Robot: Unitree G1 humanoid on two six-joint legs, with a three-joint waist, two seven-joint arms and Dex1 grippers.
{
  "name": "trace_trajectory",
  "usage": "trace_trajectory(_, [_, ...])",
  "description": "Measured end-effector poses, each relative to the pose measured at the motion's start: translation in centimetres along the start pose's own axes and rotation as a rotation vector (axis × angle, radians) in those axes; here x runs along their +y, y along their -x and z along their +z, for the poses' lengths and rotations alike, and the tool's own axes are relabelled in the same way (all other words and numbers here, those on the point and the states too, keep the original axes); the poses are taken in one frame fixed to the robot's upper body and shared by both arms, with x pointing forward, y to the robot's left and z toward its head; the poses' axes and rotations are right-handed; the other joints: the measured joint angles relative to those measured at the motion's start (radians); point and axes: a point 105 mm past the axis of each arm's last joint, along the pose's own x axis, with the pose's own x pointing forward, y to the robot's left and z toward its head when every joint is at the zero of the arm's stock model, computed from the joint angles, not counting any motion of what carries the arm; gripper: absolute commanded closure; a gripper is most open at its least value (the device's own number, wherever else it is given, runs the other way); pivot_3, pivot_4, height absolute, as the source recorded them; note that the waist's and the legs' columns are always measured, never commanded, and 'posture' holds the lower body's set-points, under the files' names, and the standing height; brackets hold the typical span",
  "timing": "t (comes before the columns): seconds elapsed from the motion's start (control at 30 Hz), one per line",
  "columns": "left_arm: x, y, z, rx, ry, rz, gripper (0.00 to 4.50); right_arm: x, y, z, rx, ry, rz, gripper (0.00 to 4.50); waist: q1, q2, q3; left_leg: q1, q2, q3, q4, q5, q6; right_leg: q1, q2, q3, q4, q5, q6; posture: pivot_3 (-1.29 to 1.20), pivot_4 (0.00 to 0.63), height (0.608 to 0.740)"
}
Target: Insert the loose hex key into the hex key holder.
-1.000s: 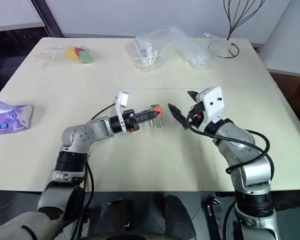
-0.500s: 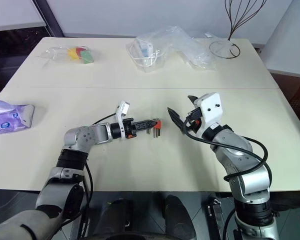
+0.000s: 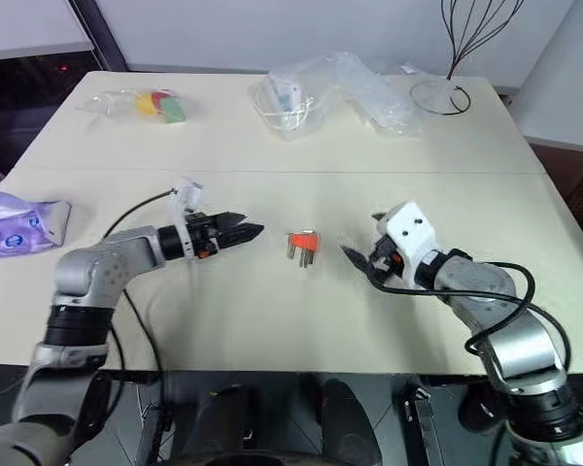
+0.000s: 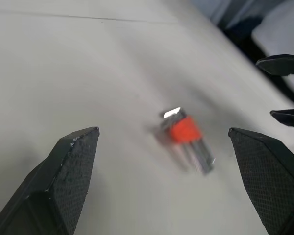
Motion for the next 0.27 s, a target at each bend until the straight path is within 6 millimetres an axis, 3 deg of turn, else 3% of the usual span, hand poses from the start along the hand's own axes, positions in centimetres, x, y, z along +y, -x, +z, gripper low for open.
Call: trace_trajectory(0.27, [-1.8,2.9,1.3,0.033,-0.259,-0.077,0.08,-0.2,1.3,0.5,0.048,0.087,0.126,0.25,-0.001,0.000,0.000,0.001,0.000,0.000,0.000,0.000,0.000,0.002,0.001,0.000,-0.001,0.000,0.000,0.00,0.150,0.740])
